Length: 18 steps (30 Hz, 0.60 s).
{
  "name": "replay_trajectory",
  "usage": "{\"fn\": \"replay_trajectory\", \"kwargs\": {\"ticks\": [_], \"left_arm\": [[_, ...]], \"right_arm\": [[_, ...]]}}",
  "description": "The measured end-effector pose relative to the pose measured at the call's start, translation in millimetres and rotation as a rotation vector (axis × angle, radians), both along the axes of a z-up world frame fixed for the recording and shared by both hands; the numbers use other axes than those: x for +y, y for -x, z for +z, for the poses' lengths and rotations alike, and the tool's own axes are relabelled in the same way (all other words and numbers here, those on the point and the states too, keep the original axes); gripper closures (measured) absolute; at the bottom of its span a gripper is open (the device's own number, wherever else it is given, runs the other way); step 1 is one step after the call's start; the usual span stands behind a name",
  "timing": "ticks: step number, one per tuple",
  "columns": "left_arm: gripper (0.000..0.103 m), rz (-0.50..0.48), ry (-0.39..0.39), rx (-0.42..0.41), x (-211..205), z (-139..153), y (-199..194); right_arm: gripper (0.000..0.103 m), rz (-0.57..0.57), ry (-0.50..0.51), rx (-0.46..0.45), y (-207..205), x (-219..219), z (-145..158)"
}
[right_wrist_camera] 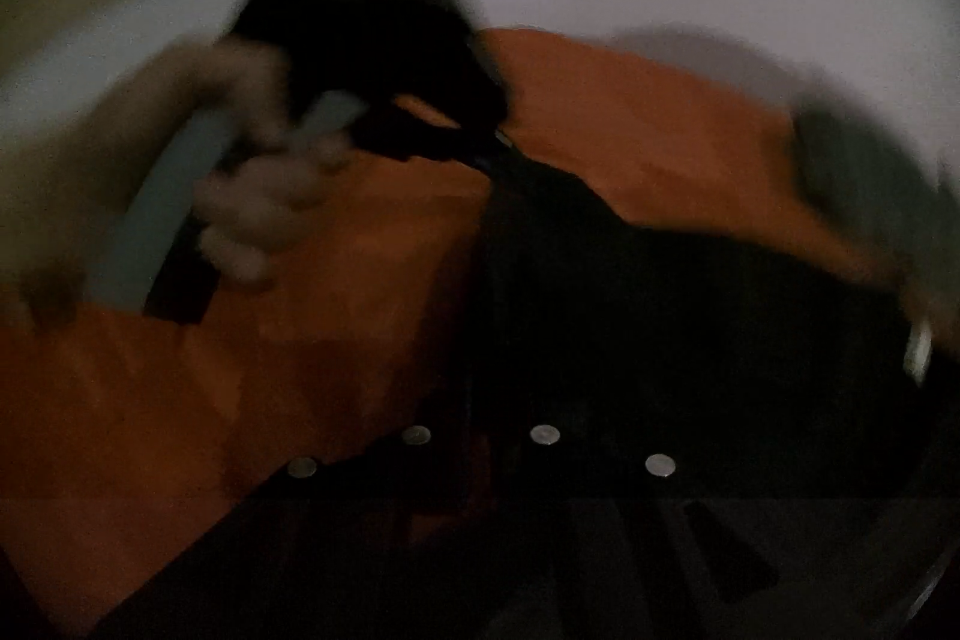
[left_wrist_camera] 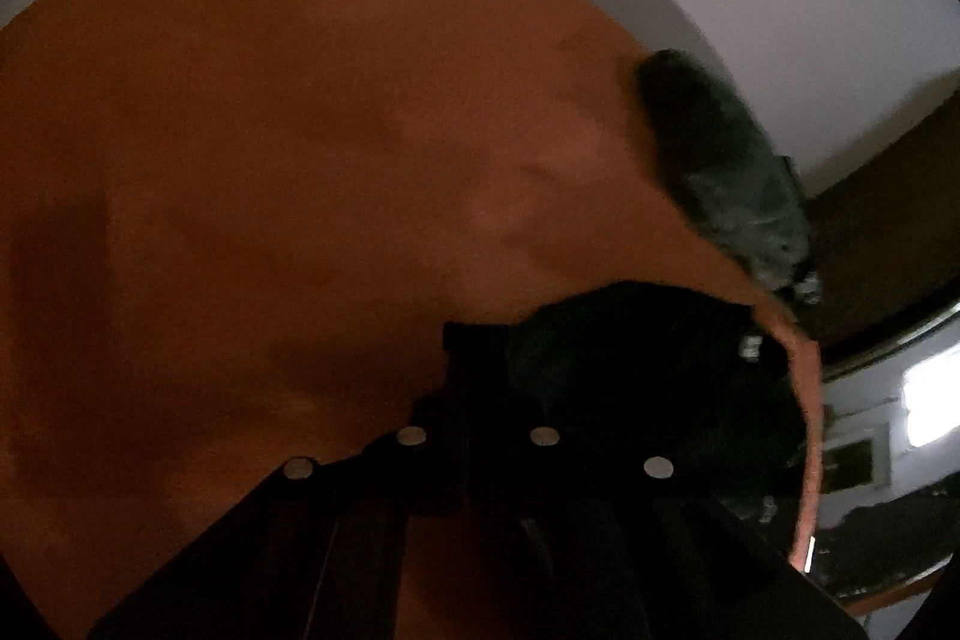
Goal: Fold clothes
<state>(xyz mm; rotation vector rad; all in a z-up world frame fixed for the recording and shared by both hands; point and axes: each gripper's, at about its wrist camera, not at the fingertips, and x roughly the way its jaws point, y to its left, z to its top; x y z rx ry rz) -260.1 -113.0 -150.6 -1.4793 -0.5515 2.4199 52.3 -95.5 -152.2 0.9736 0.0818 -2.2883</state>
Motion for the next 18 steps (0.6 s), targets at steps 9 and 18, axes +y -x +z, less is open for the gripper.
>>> {"fn": "replay_trajectory", "kwargs": {"ticks": [9,18], "left_arm": [[0.093,-0.354,0.12,0.028,154.3,50.7,5.9],[0.042,-0.16,-0.004,0.156,87.9,87.1,-42.7]], "right_arm": [[0.093,-0.199,0.36,-0.425,25.0,106.8,-45.0],[0.052,-0.231,0.347,-0.399,37.1,155.3,-30.6]]}}
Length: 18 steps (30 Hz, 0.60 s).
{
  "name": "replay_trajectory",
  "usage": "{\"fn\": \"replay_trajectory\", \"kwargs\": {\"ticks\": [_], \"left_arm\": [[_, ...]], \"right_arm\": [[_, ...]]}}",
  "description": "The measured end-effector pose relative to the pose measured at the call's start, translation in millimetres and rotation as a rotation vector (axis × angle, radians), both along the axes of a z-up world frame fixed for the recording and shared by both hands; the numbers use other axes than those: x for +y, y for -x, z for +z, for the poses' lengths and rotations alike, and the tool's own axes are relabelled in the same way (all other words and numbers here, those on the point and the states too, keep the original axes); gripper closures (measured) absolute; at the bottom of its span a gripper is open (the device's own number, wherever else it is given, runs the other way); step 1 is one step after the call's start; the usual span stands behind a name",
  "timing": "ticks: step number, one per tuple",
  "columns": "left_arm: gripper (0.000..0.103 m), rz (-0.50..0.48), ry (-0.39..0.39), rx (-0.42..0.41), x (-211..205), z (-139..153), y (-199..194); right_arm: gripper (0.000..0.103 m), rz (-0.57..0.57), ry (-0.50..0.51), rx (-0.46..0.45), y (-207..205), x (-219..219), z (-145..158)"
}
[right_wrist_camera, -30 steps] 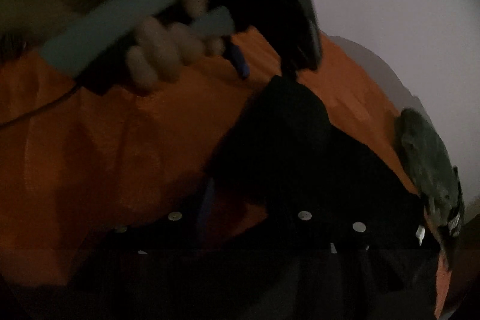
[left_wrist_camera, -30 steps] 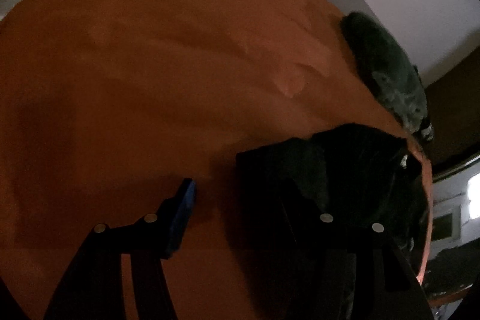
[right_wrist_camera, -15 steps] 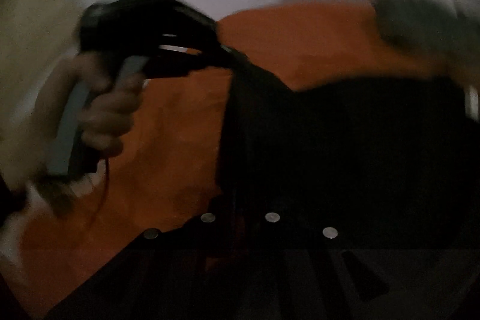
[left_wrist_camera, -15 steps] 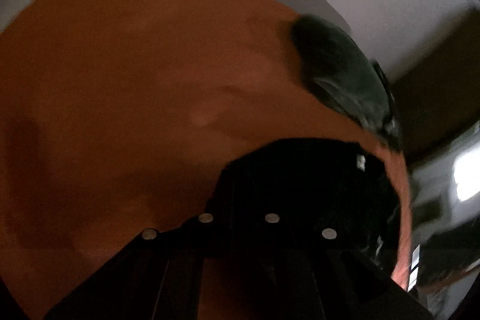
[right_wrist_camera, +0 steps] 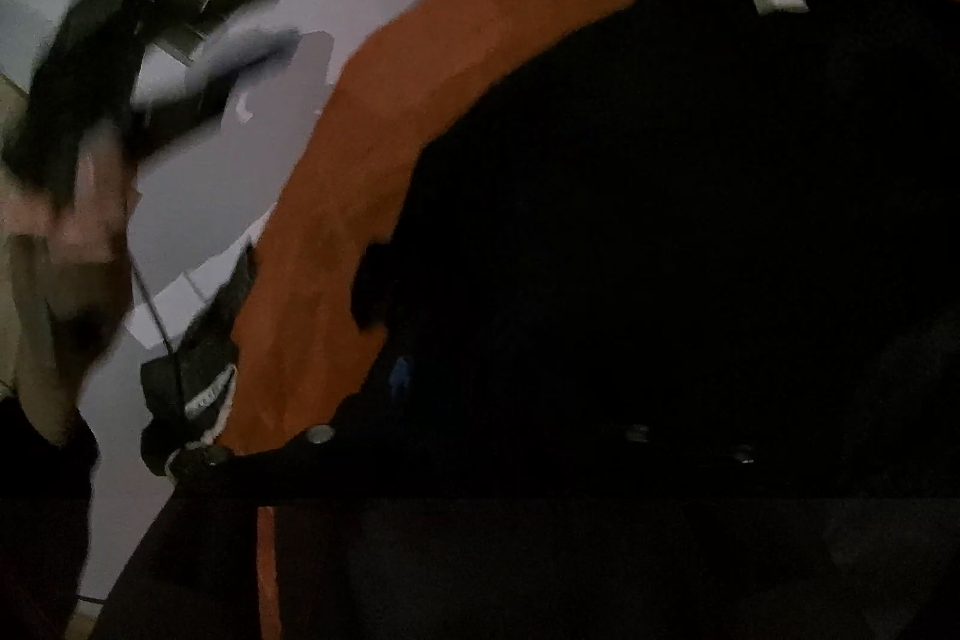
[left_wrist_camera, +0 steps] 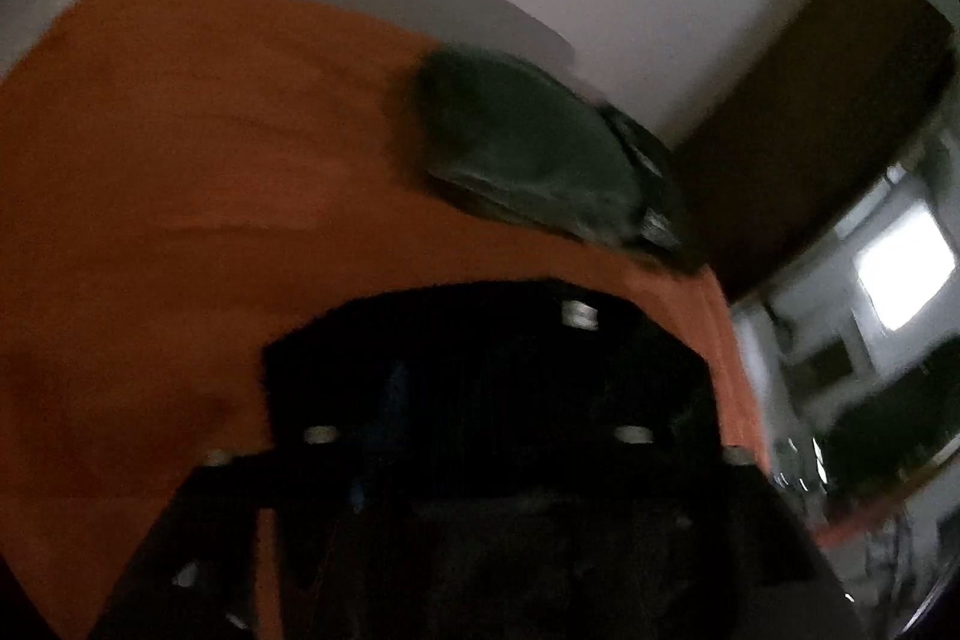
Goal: Fold clothes
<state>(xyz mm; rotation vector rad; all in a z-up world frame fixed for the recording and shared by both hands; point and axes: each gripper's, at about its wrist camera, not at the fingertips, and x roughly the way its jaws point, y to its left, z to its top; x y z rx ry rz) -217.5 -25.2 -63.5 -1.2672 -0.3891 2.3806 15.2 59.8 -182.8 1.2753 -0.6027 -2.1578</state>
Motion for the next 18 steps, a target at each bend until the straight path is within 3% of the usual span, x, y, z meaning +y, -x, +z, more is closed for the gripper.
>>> {"fn": "replay_trajectory", "kwargs": {"ticks": [6,12,13,16,18], "left_arm": [[0.042,0.112,0.096,-0.15,-53.2,-65.2,-39.0],[0.042,0.075,0.13,-0.252,-61.8,-117.5,-79.3],[0.042,0.065,0.14,-0.259,-60.7,-121.2,-82.5],[0.042,0.037,0.176,-0.244,-54.1,-121.5,-84.2],[0.042,0.025,0.202,-0.225,-47.1,-120.8,-81.0]], "right_arm": [[0.052,0.059,0.033,-0.073,112.1,-41.2,-1.0],[0.053,0.032,-0.048,-0.143,164.2,-60.8,-23.2],[0.057,0.006,-0.052,-0.145,167.0,-60.5,-26.0],[0.1,-0.028,0.006,-0.145,169.3,-51.5,-29.7],[0.101,-0.05,0.004,-0.092,164.7,-44.4,-22.4]]}}
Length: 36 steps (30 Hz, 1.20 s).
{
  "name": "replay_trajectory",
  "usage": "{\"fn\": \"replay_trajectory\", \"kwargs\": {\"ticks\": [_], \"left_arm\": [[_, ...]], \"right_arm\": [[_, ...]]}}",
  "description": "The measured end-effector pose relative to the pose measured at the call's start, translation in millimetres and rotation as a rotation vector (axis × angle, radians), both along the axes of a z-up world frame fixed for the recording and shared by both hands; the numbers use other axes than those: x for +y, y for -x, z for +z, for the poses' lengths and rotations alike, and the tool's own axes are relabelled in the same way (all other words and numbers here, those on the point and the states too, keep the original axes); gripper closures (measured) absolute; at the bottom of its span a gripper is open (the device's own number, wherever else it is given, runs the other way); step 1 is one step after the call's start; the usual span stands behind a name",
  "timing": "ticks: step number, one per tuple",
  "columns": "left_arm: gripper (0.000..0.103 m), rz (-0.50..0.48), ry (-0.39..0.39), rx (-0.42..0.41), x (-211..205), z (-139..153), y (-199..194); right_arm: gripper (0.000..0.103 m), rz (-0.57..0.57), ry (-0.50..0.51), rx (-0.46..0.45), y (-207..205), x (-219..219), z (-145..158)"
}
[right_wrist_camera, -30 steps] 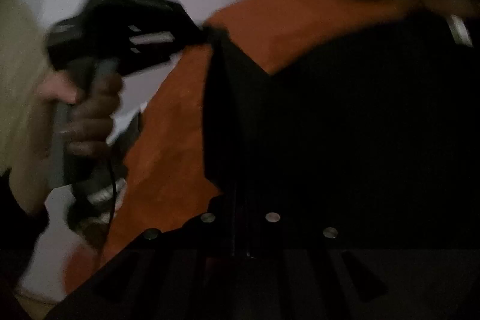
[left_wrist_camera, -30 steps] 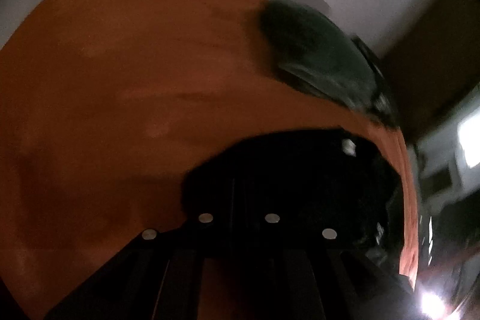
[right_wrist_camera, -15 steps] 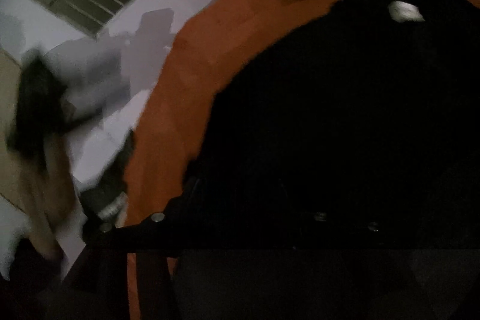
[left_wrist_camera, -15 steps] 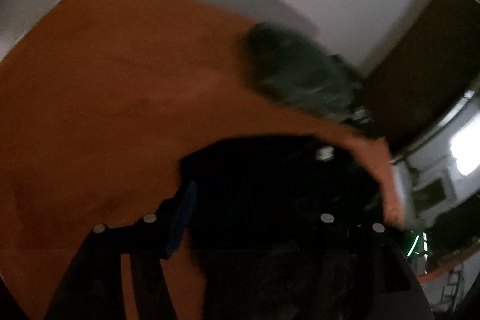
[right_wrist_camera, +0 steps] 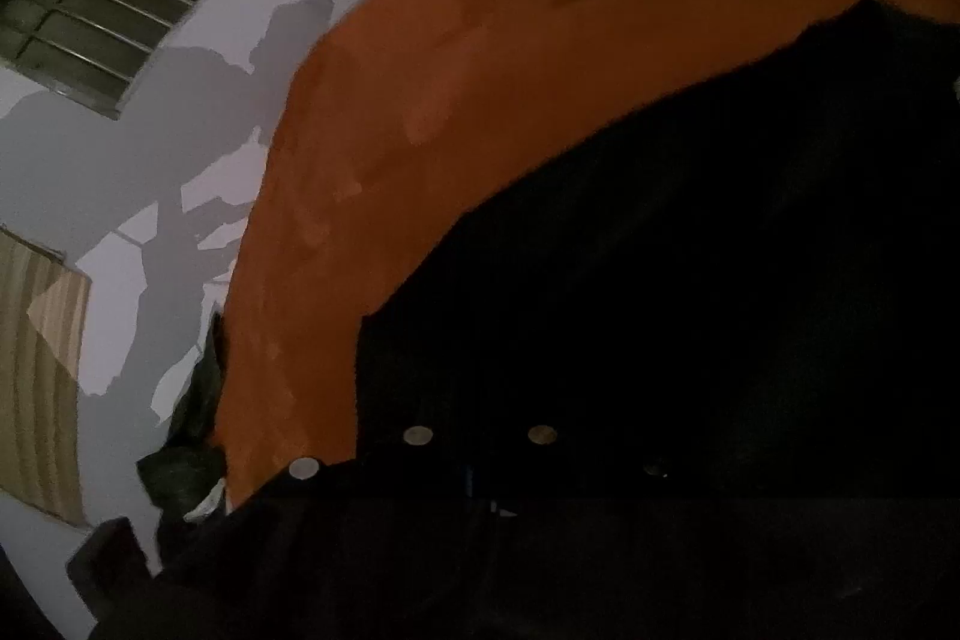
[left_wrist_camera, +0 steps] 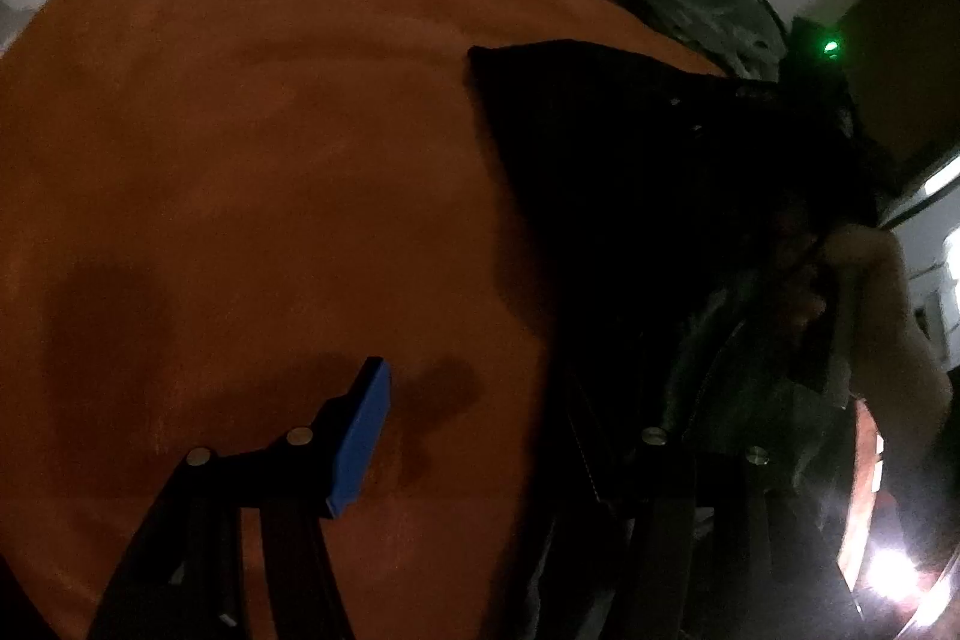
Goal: Fold clothes
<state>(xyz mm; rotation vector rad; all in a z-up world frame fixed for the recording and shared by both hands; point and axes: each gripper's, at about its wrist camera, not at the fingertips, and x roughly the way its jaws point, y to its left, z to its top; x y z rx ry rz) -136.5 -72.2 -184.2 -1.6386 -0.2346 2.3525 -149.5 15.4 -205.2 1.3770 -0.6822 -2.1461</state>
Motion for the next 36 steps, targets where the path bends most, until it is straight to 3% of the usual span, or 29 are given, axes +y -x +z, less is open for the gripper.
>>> {"fn": "replay_trajectory", "kwargs": {"ticks": [3,7,13,21,23,25,26,29,32,36], "left_arm": [[0.042,-0.003,0.0,0.007,3.5,-0.4,5.4],[0.042,-0.014,-0.009,0.009,10.9,-7.0,12.4],[0.042,0.017,0.01,-0.008,12.9,-23.1,23.7],[0.042,0.02,0.021,-0.022,-0.5,-23.3,19.7],[0.042,0.023,0.021,-0.028,-3.6,-22.1,17.1],[0.042,0.021,0.033,-0.031,-1.8,-20.2,14.9],[0.042,0.02,0.057,-0.032,2.1,-20.0,17.5],[0.042,0.033,0.155,-0.012,7.2,-12.6,20.7],[0.042,0.014,0.222,0.054,13.0,4.6,19.5],[0.042,-0.096,0.39,0.133,53.5,2.3,20.5]], "right_arm": [[0.101,-0.041,0.042,0.034,-11.3,22.6,16.1],[0.101,-0.091,0.012,0.082,-30.2,48.6,40.6],[0.101,-0.13,-0.131,0.055,-47.5,79.4,40.0],[0.101,-0.165,-0.226,0.08,-90.5,99.4,40.2],[0.097,-0.153,-0.267,0.054,-89.9,97.5,32.3],[0.087,-0.147,-0.304,0.014,-88.4,98.9,24.7],[0.078,-0.146,-0.323,0.008,-89.8,100.5,23.9],[0.062,-0.149,-0.367,0.122,-109.9,104.2,43.5],[0.062,-0.065,-0.303,0.244,-131.1,91.1,61.8],[0.062,0.15,-0.281,0.236,-133.1,46.9,45.2]]}}
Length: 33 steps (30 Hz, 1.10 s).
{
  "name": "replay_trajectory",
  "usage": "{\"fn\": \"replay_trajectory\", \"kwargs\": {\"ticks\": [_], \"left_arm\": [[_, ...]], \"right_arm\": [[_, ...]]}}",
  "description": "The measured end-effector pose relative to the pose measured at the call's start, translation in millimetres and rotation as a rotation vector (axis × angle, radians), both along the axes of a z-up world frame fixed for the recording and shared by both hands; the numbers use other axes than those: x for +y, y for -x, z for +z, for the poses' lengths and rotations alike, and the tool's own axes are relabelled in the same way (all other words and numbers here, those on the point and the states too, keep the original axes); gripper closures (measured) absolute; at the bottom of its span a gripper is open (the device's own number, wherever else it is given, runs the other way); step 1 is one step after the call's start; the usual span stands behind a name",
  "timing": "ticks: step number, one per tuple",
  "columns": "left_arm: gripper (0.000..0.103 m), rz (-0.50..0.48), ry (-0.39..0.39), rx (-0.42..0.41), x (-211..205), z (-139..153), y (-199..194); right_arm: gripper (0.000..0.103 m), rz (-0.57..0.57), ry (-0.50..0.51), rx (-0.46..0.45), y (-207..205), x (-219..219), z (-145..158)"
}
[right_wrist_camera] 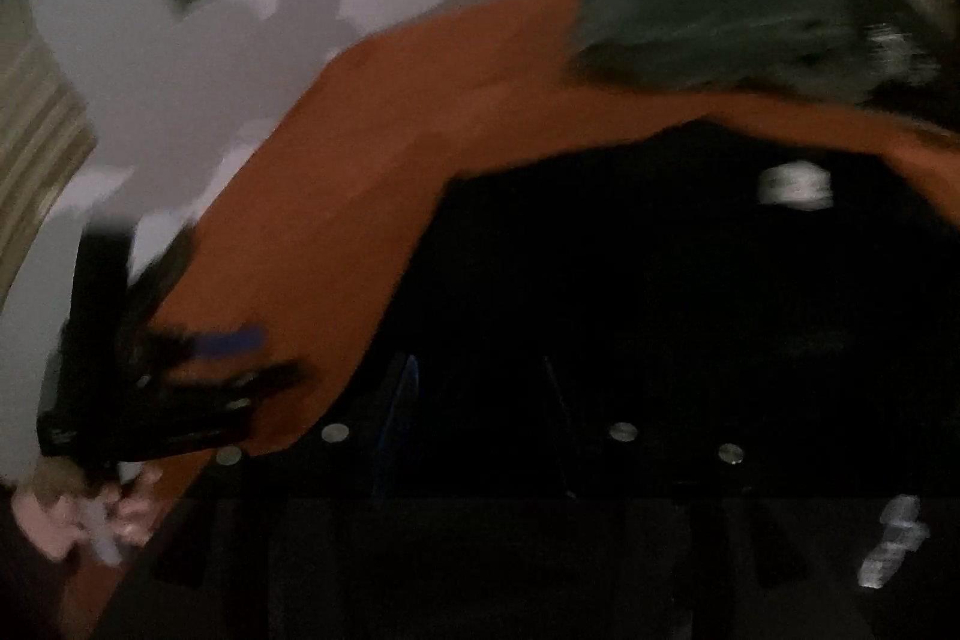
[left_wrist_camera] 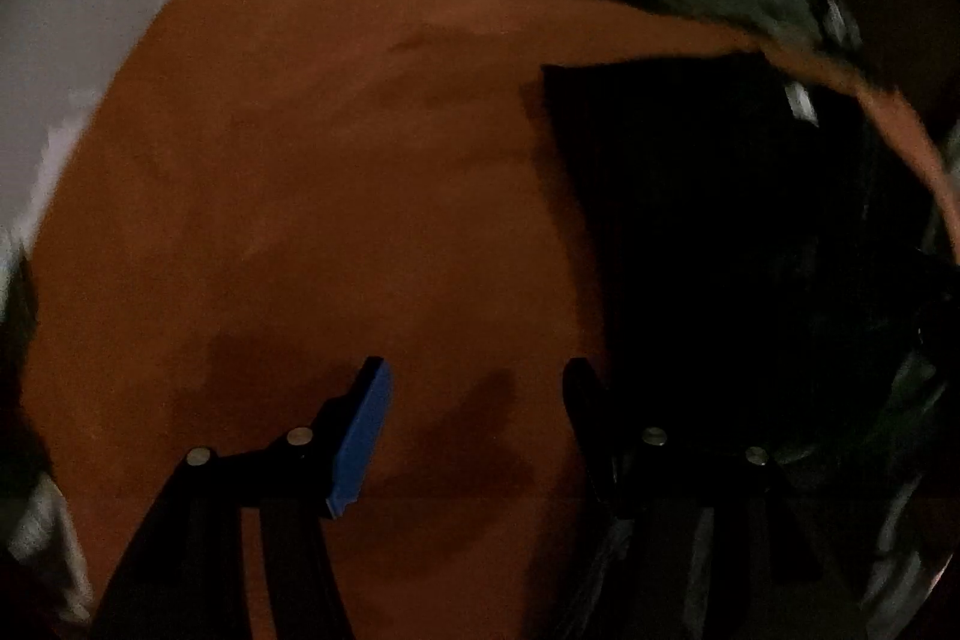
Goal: Fold clothes
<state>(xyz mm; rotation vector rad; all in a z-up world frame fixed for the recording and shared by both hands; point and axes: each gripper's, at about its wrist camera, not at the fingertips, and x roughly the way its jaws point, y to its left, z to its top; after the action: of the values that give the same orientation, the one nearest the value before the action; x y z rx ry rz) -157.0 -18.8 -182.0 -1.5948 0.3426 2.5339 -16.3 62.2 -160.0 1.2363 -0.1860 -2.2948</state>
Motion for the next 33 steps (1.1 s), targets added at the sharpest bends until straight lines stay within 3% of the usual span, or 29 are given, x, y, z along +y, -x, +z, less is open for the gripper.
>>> {"fn": "replay_trajectory", "kwargs": {"ticks": [4,7,10,13,15,17,21,26,29,33], "left_arm": [[0.041,-0.019,0.15,-0.012,15.5,-34.4,4.8],[0.041,0.018,0.107,-0.009,1.4,-35.8,3.9],[0.041,0.048,0.054,-0.012,-5.3,-19.3,0.5],[0.041,-0.015,-0.046,0.022,-0.3,5.3,-20.1],[0.041,-0.104,0.014,0.008,21.1,-0.2,-31.6],[0.041,-0.088,0.09,-0.033,33.8,-13.5,-33.1],[0.042,0.02,-0.028,-0.032,25.0,3.5,-36.4],[0.041,0.032,-0.209,-0.109,4.9,37.7,-61.3],[0.041,0.0,-0.279,-0.162,-26.0,45.3,-111.8],[0.041,-0.066,-0.33,-0.275,-60.3,34.0,-195.2]], "right_arm": [[0.062,0.048,-0.127,-0.09,12.0,-26.0,-37.8],[0.062,0.021,-0.077,-0.074,6.6,-10.1,-25.2],[0.054,0.052,-0.001,-0.014,-27.7,15.4,5.7],[0.052,0.043,0.044,-0.061,-70.9,41.4,13.1],[0.052,0.007,0.062,-0.144,-104.0,62.8,7.5],[0.052,-0.02,0.083,-0.222,-133.5,83.4,1.7],[0.052,-0.095,0.101,-0.262,-199.6,141.5,7.7],[0.052,-0.256,0.046,-0.217,-255.8,231.1,10.4],[0.052,-0.369,0.004,-0.215,-287.1,287.8,5.0],[0.052,-0.487,0.062,-0.264,-336.6,347.7,-6.1]]}}
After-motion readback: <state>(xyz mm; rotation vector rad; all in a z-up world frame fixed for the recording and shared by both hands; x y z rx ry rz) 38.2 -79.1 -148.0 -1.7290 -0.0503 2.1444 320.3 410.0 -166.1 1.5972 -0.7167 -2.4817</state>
